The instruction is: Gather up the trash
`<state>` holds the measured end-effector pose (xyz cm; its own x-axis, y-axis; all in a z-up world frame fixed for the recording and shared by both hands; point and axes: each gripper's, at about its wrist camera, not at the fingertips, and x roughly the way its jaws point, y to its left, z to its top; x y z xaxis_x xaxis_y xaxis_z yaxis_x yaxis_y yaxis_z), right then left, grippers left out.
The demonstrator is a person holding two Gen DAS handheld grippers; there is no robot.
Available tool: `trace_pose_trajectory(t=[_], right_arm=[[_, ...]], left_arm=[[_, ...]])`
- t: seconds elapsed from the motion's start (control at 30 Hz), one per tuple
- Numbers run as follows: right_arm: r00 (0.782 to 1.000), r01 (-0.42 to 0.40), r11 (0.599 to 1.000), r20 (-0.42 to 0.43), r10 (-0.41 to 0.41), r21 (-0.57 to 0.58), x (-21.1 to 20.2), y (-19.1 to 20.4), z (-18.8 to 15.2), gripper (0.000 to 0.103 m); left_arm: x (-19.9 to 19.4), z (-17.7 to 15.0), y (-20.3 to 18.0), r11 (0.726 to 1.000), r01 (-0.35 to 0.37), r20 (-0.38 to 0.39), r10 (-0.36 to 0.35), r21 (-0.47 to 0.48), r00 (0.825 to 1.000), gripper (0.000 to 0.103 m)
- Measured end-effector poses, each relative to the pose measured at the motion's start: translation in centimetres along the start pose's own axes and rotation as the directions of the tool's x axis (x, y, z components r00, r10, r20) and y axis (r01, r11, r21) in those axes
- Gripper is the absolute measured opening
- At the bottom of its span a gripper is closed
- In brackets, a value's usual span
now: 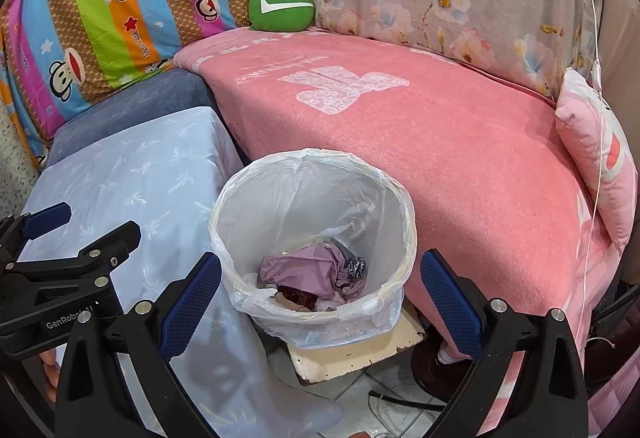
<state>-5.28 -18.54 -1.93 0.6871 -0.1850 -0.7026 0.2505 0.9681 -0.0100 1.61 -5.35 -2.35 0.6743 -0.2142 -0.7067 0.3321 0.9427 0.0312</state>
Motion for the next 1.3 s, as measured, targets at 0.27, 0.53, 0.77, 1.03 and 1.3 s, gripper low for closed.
trace_pose_trajectory(t=[0.27, 0.53, 0.77, 1.03, 1.3], right_arm=[[1.0, 0.005, 1.0, -0.001, -0.005, -0.006, -0.12, -0.07, -0.2, 0.097], [1.0, 0.006, 1.0, -0.006, -0.006, -0.009, -0.11, -0.26, -0.27, 0.097], [1.0, 0.007, 1.0, -0.007, -0.007, -0.009, -0.11, -0.31, -0.27, 0.097], [1.0, 0.008, 1.0, -0.01, -0.008, -0.007, -0.09, -0.56, -0.47, 0.097], [1.0, 0.01, 1.0, -0.011, -0.01, -0.004, -0.07, -0.66, -0.7, 0.097]], left_arm=[[-0.11, -0.1, 0.02, 1.0, -0.007, -0.002, 0.007, -0.003, 1.0, 0.094], [-0.08, -0.21, -0.05, 1.0, -0.01, -0.006, 0.01, 0.001, 1.0, 0.094], [-0.08, -0.56, -0.06, 1.0, -0.011, -0.011, 0.01, -0.018, 1.0, 0.094], [-0.17, -0.59, -0.23, 1.0, -0.016, -0.008, 0.016, -0.009, 1.0, 0.094], [-0.16, -0.6, -0.34, 1.0, -0.017, -0.011, 0.017, -0.007, 1.0, 0.094]])
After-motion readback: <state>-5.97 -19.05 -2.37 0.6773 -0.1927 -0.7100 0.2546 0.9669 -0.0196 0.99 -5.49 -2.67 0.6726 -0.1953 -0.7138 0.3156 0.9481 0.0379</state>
